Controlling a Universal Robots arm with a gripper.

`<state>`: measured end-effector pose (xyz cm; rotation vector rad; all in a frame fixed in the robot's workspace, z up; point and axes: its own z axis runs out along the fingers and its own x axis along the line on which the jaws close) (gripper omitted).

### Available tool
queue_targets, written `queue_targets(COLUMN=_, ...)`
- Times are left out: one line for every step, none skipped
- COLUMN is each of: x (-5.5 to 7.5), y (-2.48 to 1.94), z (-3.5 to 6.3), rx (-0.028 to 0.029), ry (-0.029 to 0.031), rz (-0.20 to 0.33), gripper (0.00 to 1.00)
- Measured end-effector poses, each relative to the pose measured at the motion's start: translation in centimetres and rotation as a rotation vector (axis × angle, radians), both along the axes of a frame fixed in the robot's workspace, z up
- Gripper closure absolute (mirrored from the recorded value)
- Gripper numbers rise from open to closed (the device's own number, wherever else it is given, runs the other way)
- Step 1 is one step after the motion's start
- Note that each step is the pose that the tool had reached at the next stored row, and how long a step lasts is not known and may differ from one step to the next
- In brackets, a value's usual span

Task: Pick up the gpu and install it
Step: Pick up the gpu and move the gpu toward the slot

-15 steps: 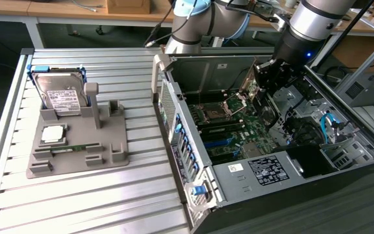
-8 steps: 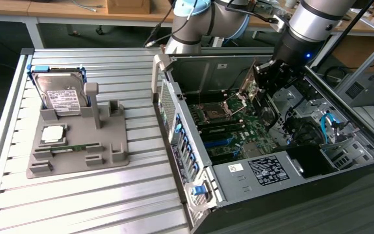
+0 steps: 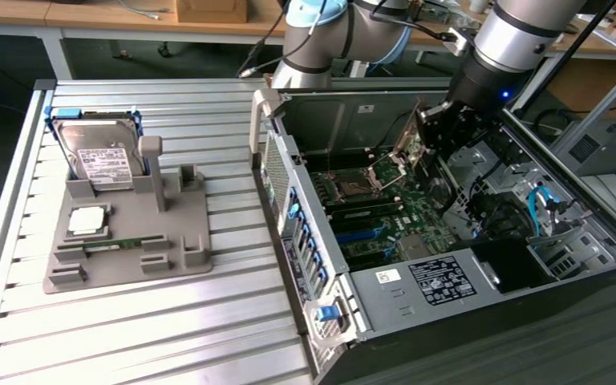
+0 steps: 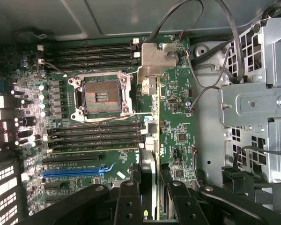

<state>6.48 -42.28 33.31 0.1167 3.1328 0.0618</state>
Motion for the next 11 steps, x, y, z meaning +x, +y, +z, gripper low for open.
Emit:
queue_targets(x=0.0, y=0.0, z=-0.03, rx=0.0, ry=0.0, rz=0.0, gripper=0.73)
queue_targets(x=0.0, y=0.0, z=-0.06, rx=0.0, ry=0.0, rz=0.0, gripper=0.73)
queue_targets(x=0.0, y=0.0, z=-0.1, rx=0.0, ry=0.0, rz=0.0, gripper=0.73)
queue_targets(x=0.0, y=0.0, z=-0.14, rx=0.0, ry=0.0, rz=0.0, gripper=0.73)
queue_targets(x=0.0, y=0.0, z=-0.18, rx=0.0, ry=0.0, rz=0.0, gripper=0.73)
queue_targets(x=0.0, y=0.0, z=-0.24, rx=0.0, ry=0.0, rz=0.0, gripper=0.73)
queue_targets(x=0.0, y=0.0, z=-0.29, rx=0.0, ry=0.0, rz=0.0, gripper=0.73)
queue_targets(x=0.0, y=0.0, z=-0.33, rx=0.0001, ry=0.0, rz=0.0, gripper=0.73)
queue_targets(x=0.0, y=0.0, z=-0.37, rx=0.0, ry=0.0, rz=0.0, gripper=0.73)
queue_targets(x=0.0, y=0.0, z=-0.4, rx=0.0001, ry=0.0, rz=0.0, gripper=0.73)
queue_targets(x=0.0, y=0.0, z=-0.44, rx=0.0001, ry=0.0, rz=0.0, gripper=0.73)
